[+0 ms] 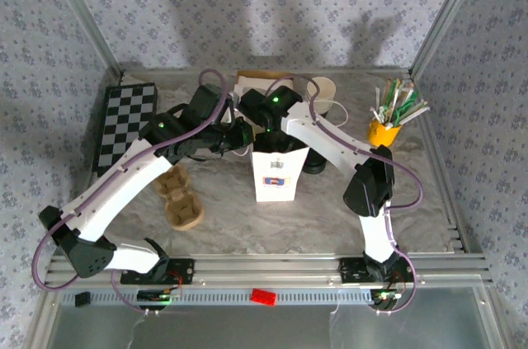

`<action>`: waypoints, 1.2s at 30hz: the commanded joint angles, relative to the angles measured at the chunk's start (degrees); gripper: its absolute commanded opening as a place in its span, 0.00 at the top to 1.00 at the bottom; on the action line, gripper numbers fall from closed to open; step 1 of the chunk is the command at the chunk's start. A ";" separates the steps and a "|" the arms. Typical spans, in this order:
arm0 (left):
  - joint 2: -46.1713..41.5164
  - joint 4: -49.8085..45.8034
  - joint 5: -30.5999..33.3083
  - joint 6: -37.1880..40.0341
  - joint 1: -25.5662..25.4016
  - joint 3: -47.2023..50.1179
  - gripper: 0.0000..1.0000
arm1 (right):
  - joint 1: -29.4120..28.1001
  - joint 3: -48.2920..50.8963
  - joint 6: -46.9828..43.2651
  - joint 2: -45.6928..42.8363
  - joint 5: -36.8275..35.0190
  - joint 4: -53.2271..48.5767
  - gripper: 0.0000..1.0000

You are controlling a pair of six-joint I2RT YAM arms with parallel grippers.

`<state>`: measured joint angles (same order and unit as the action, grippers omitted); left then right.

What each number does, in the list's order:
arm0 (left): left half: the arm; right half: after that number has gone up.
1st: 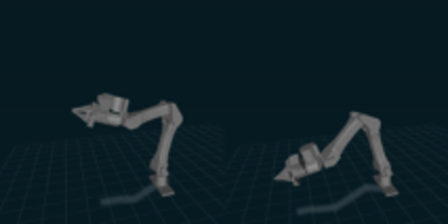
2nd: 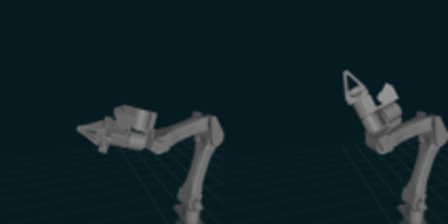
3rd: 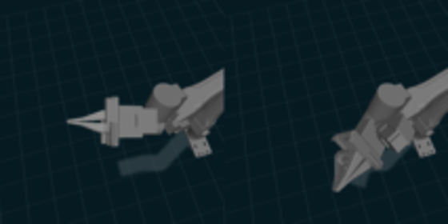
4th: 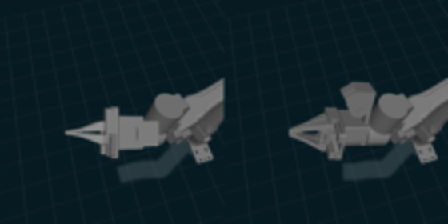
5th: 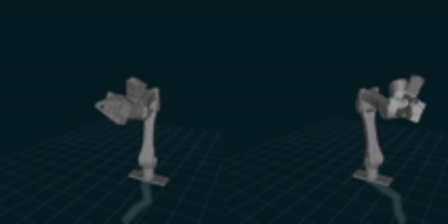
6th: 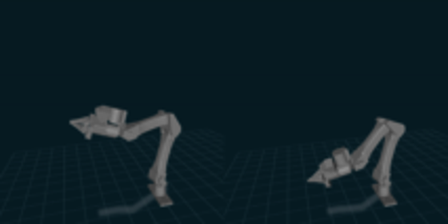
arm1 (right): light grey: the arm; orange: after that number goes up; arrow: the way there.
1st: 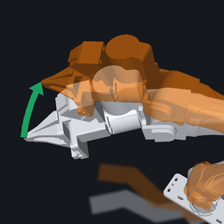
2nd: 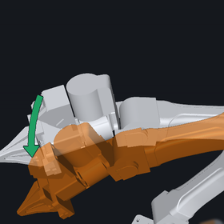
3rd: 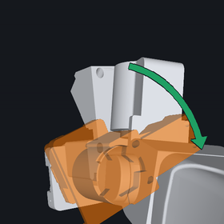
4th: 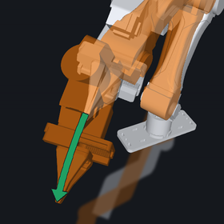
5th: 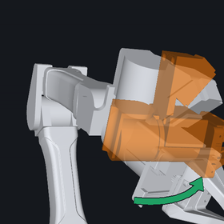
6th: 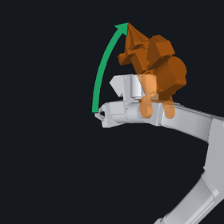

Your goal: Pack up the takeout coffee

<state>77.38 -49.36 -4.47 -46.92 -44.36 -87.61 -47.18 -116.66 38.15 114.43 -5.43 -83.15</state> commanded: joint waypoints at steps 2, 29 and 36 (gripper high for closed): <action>0.71 -0.84 0.69 0.68 0.00 -1.30 0.83 | -0.36 -1.98 0.86 0.36 -1.50 -2.63 0.03; -0.82 -0.80 1.29 0.60 -0.01 -2.56 0.73 | -0.70 -8.14 0.95 -0.70 -1.95 -6.97 0.00; -1.58 -0.47 1.40 0.06 0.06 -2.54 0.71 | -0.81 -11.38 0.86 -1.04 -1.79 -8.64 0.04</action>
<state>77.30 -49.52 -3.40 -46.96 -44.36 -88.47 -47.55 -125.86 38.15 114.43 -6.28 -88.84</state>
